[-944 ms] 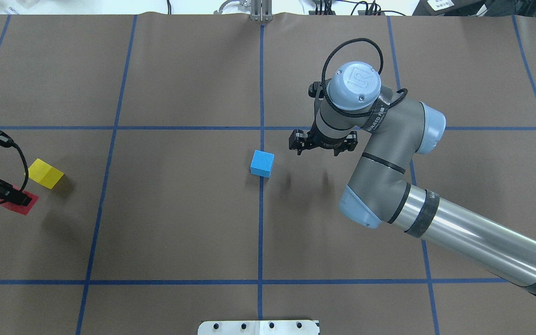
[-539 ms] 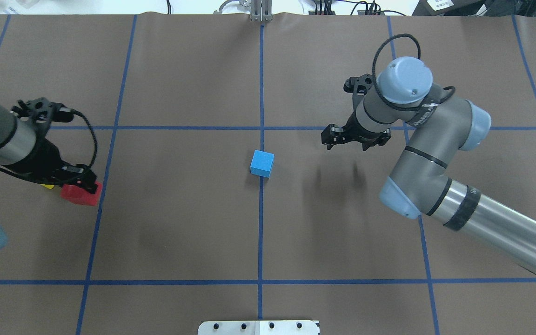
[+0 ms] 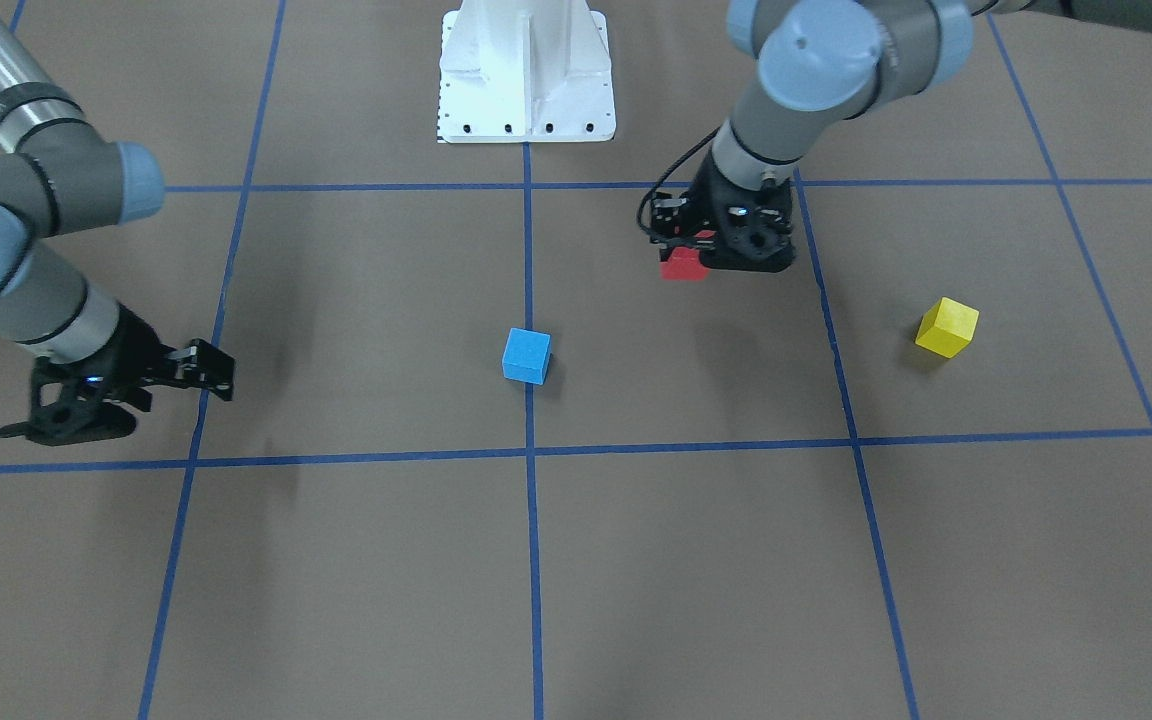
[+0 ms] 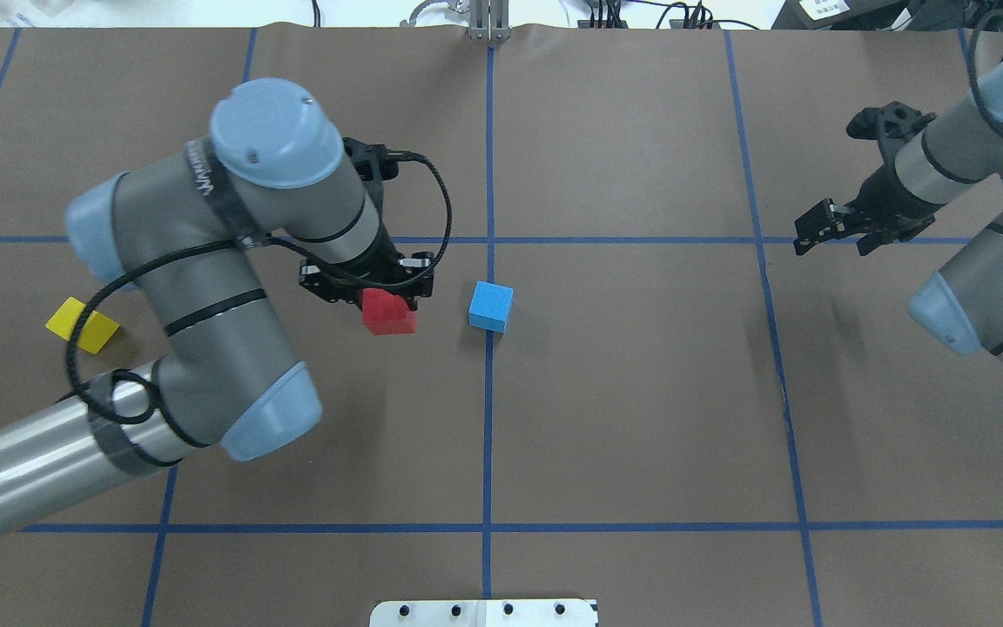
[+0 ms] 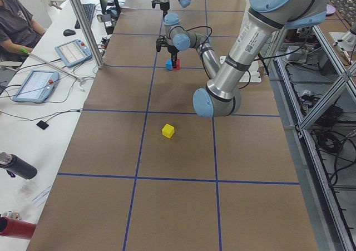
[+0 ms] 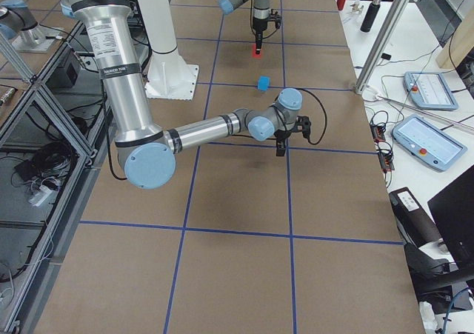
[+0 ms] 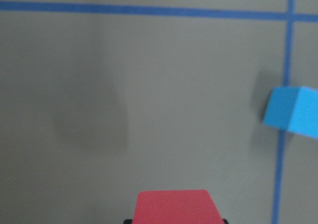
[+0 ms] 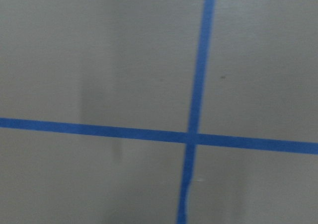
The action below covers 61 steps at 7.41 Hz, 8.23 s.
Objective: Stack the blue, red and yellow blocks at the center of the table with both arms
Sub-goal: 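Carry the red cube with the left gripper over the blue cube, then lower the red cube onto the blue cube and open the left gripper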
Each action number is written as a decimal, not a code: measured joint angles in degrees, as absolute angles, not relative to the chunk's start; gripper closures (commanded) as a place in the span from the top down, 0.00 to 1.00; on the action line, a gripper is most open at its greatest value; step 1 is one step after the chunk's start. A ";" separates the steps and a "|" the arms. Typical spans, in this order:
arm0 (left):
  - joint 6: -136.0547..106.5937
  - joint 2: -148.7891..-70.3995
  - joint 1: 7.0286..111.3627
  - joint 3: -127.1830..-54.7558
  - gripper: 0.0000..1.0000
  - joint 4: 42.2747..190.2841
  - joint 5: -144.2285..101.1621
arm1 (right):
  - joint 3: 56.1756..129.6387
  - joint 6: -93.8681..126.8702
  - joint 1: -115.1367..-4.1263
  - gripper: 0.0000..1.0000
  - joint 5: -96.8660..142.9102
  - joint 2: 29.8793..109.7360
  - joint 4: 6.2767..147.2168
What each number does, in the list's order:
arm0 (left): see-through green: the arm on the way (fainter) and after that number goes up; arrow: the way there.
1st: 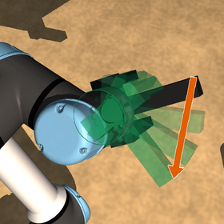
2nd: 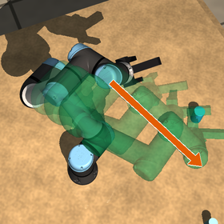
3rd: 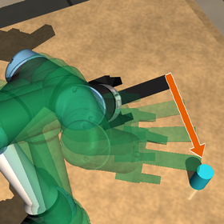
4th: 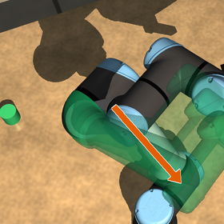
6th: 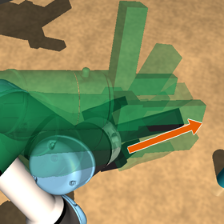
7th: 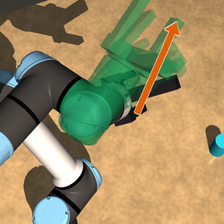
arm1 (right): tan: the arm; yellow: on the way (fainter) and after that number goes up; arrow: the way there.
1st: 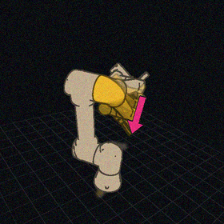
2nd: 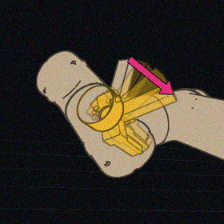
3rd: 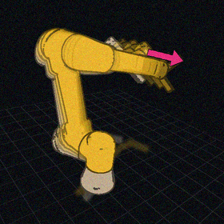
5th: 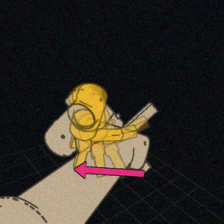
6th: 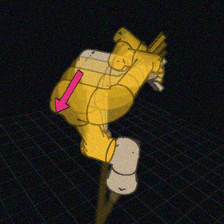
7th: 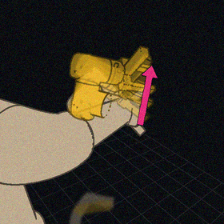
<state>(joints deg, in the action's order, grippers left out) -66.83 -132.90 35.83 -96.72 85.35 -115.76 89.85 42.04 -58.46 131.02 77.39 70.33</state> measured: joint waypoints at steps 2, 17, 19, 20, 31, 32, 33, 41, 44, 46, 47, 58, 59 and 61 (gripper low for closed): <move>-67.47 -140.81 34.22 -87.95 0.00 85.68 -112.89 | 90.40 41.09 -60.57 1.00 131.58 80.42 69.57; -54.05 -148.06 32.00 -76.03 0.00 87.45 -110.39 | 91.11 41.22 -60.82 1.00 131.05 81.21 69.43; -54.11 -148.12 31.99 -75.66 0.00 87.60 -110.37 | 91.14 41.22 -60.82 1.00 131.05 81.21 69.43; -54.13 -148.18 32.00 -75.30 0.00 88.00 -110.33 | 91.13 41.22 -60.82 1.00 131.04 81.21 69.43; -54.42 -148.47 32.04 -73.43 0.00 90.48 -109.52 | 90.76 41.22 -60.75 1.00 131.04 81.04 69.43; -54.49 -148.50 32.04 -73.43 0.00 90.55 -109.52 | 90.65 41.22 -60.74 1.00 131.05 80.97 69.43; -54.48 -148.51 32.05 -73.49 0.00 90.53 -109.51 | 90.59 41.22 -60.74 1.00 131.05 80.88 69.43; -54.55 -147.93 32.08 -74.43 0.00 89.74 -109.71 | 90.35 41.45 -60.73 1.00 131.05 80.60 69.45; -54.58 -147.85 32.04 -74.44 0.00 89.81 -109.69 | 90.36 41.48 -60.73 1.00 131.05 80.65 69.44; -54.64 -147.83 32.00 -74.44 0.00 89.84 -109.67 | 90.41 41.48 -60.73 1.00 131.04 80.63 69.43; -54.66 -147.84 31.99 -74.44 0.00 89.90 -109.63 | 90.39 41.48 -60.73 1.00 131.04 80.61 69.43; -54.18 -147.85 31.88 -74.20 0.99 90.24 -109.57 | 90.35 41.48 -60.73 1.00 131.04 80.57 69.48; -54.15 -147.91 31.89 -74.34 0.99 90.19 -109.59 | 90.35 41.47 -60.73 1.00 131.05 80.54 69.48; -54.14 -147.30 32.08 -77.11 1.00 89.05 -109.89 | 90.35 41.43 -60.73 1.00 131.05 80.51 69.46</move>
